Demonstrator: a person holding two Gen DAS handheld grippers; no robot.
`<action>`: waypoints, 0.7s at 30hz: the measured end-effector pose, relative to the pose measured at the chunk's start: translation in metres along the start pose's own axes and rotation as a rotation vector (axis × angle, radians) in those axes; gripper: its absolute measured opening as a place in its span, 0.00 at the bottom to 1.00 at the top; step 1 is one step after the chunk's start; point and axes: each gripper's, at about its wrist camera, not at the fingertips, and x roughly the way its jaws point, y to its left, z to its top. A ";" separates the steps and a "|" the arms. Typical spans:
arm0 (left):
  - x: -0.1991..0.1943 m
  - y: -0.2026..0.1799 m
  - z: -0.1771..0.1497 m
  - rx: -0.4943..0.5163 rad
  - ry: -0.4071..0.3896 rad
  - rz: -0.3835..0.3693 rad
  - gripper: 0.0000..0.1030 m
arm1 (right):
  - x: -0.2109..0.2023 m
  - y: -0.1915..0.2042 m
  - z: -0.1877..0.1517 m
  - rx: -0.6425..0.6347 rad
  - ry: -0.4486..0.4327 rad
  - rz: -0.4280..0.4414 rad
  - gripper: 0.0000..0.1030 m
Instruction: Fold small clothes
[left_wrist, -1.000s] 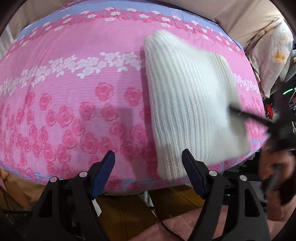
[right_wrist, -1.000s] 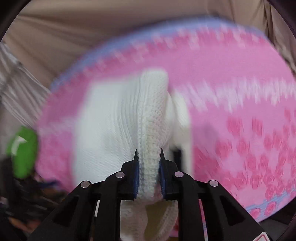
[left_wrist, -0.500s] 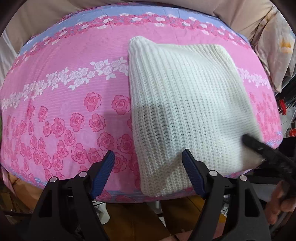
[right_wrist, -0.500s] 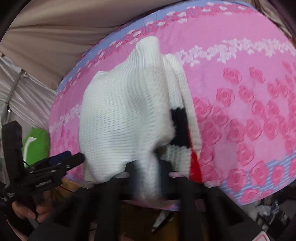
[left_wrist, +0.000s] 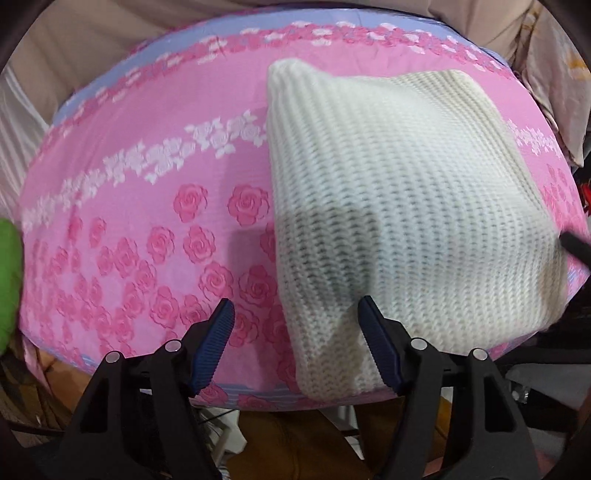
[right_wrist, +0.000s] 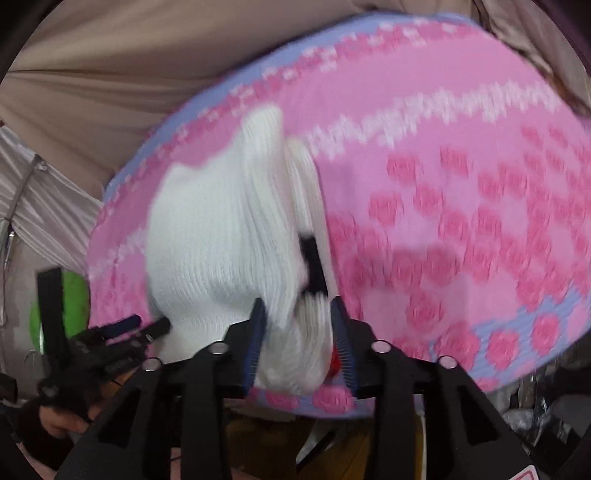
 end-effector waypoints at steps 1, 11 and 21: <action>-0.003 -0.003 0.000 0.012 -0.012 0.008 0.65 | 0.001 0.003 0.009 -0.011 -0.012 -0.005 0.48; -0.012 0.005 -0.002 -0.032 -0.033 0.024 0.65 | 0.086 0.031 0.042 -0.094 0.077 -0.030 0.32; -0.003 0.044 -0.013 -0.249 0.010 -0.040 0.66 | 0.083 0.001 0.047 -0.101 0.068 -0.041 0.15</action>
